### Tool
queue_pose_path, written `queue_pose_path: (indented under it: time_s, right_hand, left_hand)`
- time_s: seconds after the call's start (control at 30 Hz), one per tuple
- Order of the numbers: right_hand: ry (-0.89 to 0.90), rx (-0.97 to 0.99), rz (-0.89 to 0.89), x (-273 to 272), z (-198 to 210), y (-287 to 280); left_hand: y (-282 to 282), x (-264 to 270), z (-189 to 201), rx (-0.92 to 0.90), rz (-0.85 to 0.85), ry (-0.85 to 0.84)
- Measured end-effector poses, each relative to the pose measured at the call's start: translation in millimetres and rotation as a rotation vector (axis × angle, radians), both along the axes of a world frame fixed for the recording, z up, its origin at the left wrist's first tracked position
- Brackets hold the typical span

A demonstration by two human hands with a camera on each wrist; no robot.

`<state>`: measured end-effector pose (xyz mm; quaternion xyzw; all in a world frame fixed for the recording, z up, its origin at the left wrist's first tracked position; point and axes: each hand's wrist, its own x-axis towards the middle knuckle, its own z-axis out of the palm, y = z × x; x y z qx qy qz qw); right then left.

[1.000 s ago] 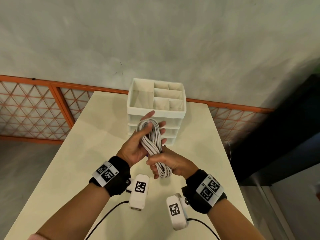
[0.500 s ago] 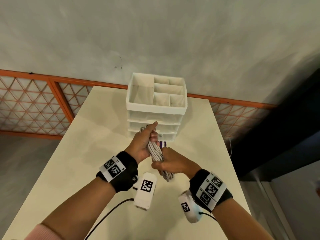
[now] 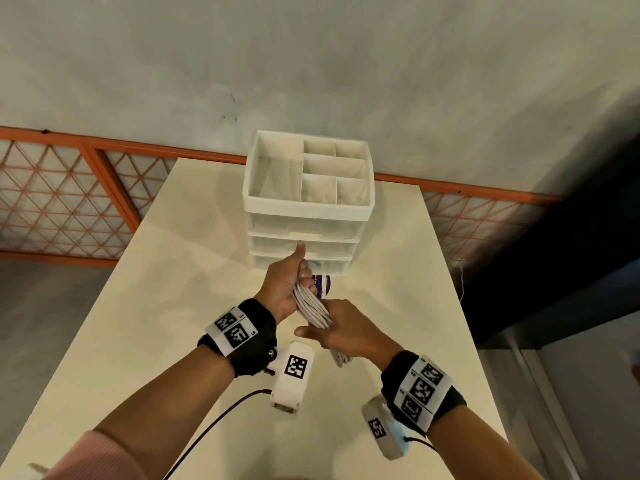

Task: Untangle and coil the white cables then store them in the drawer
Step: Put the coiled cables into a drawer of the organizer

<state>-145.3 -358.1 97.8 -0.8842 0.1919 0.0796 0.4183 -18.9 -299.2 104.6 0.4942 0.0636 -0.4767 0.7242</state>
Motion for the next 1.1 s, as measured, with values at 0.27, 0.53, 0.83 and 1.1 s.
queue_pose_path:
  time_s: [0.27, 0.53, 0.83, 1.1]
  right_hand:
    - [0.109, 0.1, -0.06, 3.5, -21.3, -25.9]
    - [0.125, 0.329, -0.227, -0.1, -24.0, -60.4]
    - [0.105, 0.347, -0.181, -21.1, -22.5, -72.6]
    - [0.084, 0.21, 0.036, 20.7, 29.6, -84.2]
  left_hand:
    - [-19.5, 13.8, -25.7, -0.01, -0.208, 0.174]
    - [-43.1, 40.2, -58.1, -0.002, 0.029, -0.021]
    - [-37.9, 27.6, -70.6, 0.038, 0.072, -0.081]
    - [-5.4, -8.1, -75.4, 0.029, 0.054, -0.141]
